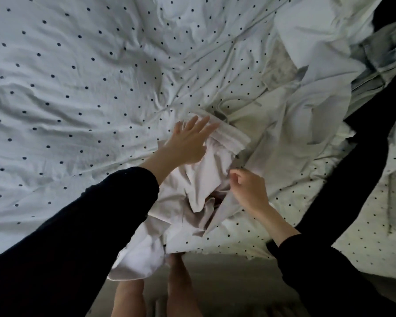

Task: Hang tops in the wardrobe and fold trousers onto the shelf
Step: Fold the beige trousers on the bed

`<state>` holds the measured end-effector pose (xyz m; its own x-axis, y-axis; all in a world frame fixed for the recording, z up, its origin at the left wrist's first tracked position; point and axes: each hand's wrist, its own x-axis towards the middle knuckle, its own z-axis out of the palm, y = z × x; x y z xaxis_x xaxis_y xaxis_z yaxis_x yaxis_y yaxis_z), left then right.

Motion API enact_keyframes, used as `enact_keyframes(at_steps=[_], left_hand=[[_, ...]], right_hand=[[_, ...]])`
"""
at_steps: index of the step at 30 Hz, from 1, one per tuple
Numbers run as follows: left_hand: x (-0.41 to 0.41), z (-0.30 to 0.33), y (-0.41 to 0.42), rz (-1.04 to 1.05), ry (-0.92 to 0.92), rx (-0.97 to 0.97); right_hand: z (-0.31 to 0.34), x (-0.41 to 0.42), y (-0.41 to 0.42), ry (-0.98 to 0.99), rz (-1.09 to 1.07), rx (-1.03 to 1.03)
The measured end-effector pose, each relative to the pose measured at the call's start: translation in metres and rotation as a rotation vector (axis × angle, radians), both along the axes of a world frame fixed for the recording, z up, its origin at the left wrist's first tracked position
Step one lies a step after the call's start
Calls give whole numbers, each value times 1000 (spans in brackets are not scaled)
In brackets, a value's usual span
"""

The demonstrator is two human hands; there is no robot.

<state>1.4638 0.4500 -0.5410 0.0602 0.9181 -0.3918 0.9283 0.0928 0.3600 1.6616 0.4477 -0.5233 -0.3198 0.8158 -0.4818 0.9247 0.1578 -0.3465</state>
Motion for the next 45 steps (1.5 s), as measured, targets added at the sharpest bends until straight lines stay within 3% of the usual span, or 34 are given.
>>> enact_keyframes(at_steps=[2,5,9,11,13,17,21,24,26,28,31,33,36,39,43,45], left_hand=[[1,-9,6,-77,14,-59],[-6,-23,3,-142,42,-74],[-9,-36,-3,-150,26,-201],[-7,-33,-5,-168,62,-96],[-10,-26,-1,-119,65,25],[-15,-15,20,-403,203,21],[-13,-2,38,-470,343,23],[-20,-3,27,-552,428,-29],[-27,-8,11,-531,386,36],[-35,-14,-2,-520,311,205],[-45,-18,-15,-459,157,365],[-52,-19,-21,-389,174,355],[-59,-35,-30,-121,145,161],[-62,-47,-39,-41,236,-46],[-60,-27,-40,-6,470,121],[-61,-5,-33,102,536,105]], right_hand=[[-4,4,24,108,-159,74],[-21,1,63,285,-226,-12],[-37,-6,76,155,164,15],[-40,-7,61,100,395,132],[-41,-2,39,176,496,223],[-30,17,25,282,492,279],[-13,33,39,170,542,263],[-9,24,51,105,237,117],[-14,7,65,99,65,114],[-28,-14,84,46,41,160],[-46,-45,114,-54,6,-36],[-55,-60,126,-26,-6,-107],[-57,-68,137,-60,57,-31],[-44,-59,143,-87,45,63],[-8,-33,159,-106,-78,95],[14,-28,162,-91,-125,97]])
